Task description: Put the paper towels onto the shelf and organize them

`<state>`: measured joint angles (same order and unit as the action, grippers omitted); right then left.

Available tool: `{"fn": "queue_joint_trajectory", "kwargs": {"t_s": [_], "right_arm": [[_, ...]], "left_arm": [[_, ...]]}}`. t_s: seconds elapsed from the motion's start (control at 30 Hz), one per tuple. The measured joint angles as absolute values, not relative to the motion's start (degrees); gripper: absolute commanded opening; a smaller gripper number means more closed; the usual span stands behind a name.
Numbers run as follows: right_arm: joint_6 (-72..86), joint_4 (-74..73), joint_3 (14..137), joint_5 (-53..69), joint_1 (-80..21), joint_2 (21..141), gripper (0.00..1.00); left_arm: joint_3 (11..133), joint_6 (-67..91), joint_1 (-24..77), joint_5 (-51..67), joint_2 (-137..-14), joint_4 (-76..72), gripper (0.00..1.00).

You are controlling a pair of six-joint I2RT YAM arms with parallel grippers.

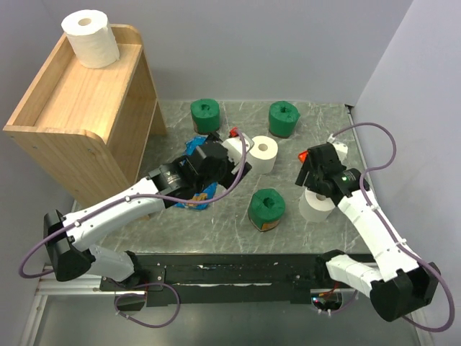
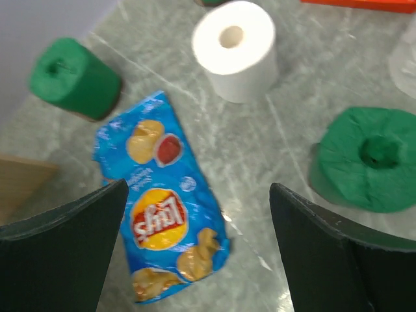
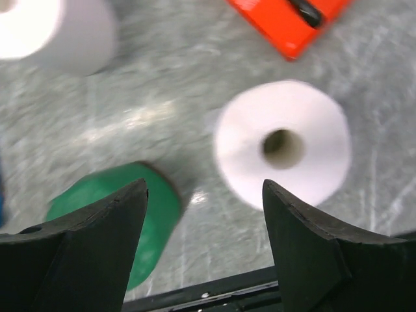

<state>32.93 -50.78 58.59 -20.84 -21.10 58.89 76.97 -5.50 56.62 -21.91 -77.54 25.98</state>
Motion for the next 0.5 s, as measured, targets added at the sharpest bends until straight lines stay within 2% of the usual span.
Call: {"fn": "queue_joint_trajectory", "kwargs": {"t_s": [0.13,0.3,0.5], "right_arm": [[32.95,-50.76,57.36,-19.79,-15.86,60.84,0.77],[32.75,-49.08,56.23,-18.48,-12.86,63.05,0.77],[32.62,-45.82,53.67,-17.17,-11.09,67.99,0.75]], "left_arm": [[73.14,-2.44,57.47,-20.23,-75.96,23.05,0.96],[63.66,0.60,57.93,-19.97,-65.52,18.02,0.96],[58.37,1.76,58.04,-21.47,-56.64,11.81,0.96]]}}
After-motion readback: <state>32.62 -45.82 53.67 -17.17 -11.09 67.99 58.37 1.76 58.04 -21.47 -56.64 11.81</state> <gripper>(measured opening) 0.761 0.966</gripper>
